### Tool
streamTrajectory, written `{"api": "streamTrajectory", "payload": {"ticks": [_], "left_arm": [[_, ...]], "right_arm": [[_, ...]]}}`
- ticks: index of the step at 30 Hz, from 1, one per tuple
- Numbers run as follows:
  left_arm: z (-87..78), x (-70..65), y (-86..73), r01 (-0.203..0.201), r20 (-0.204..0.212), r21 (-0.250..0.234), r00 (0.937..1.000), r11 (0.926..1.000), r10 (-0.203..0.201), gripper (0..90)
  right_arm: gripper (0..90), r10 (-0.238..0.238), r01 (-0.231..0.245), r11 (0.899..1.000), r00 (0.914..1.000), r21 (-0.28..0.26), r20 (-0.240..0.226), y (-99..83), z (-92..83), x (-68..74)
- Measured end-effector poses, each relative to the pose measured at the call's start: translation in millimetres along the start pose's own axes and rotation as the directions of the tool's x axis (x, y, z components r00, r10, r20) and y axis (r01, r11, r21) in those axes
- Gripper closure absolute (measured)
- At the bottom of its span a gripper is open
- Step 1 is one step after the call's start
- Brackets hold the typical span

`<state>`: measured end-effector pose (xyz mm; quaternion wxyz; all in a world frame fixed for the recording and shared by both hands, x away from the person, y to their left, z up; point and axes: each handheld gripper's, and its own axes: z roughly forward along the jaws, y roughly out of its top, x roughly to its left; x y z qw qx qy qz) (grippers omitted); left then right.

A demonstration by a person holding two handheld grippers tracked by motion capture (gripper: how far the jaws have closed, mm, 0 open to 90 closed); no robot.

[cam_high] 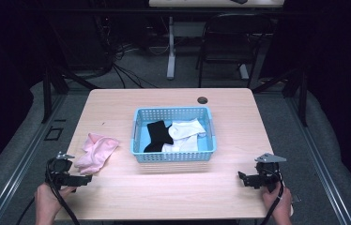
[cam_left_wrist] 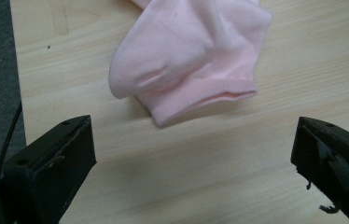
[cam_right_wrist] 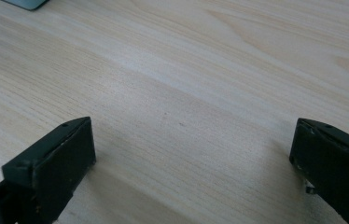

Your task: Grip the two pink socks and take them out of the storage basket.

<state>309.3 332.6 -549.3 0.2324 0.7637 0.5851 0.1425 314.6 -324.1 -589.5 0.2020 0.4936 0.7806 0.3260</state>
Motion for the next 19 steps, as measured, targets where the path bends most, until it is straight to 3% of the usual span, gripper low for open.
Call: {"api": "streamTrajectory", "payload": {"ticks": [5,8,12,19], "left_arm": [[9.9,1.0,-15.0,0.008,-0.028,-0.076,0.9996,0.9971,-0.011,0.0],[17.1,1.5,-23.7,0.034,-0.050,-0.124,0.9979,0.9918,-0.041,0.0],[23.2,0.4,-30.3,0.026,-0.072,-0.158,0.9967,0.9870,-0.037,0.0],[28.6,-1.0,-36.7,0.017,-0.076,-0.234,0.9965,0.9721,-0.036,0.0]], "right_arm": [[0.0,0.000,0.000,1.000,1.0000,0.000,0.000,0.0,0.0,0.0],[0.0,0.000,0.000,1.000,1.0000,0.000,0.000,0.0,0.0,0.0],[0.0,0.000,0.000,1.000,1.0000,0.000,0.000,0.0,0.0,0.0],[0.0,0.000,0.000,1.000,1.0000,0.000,0.000,0.0,0.0,0.1]]}}
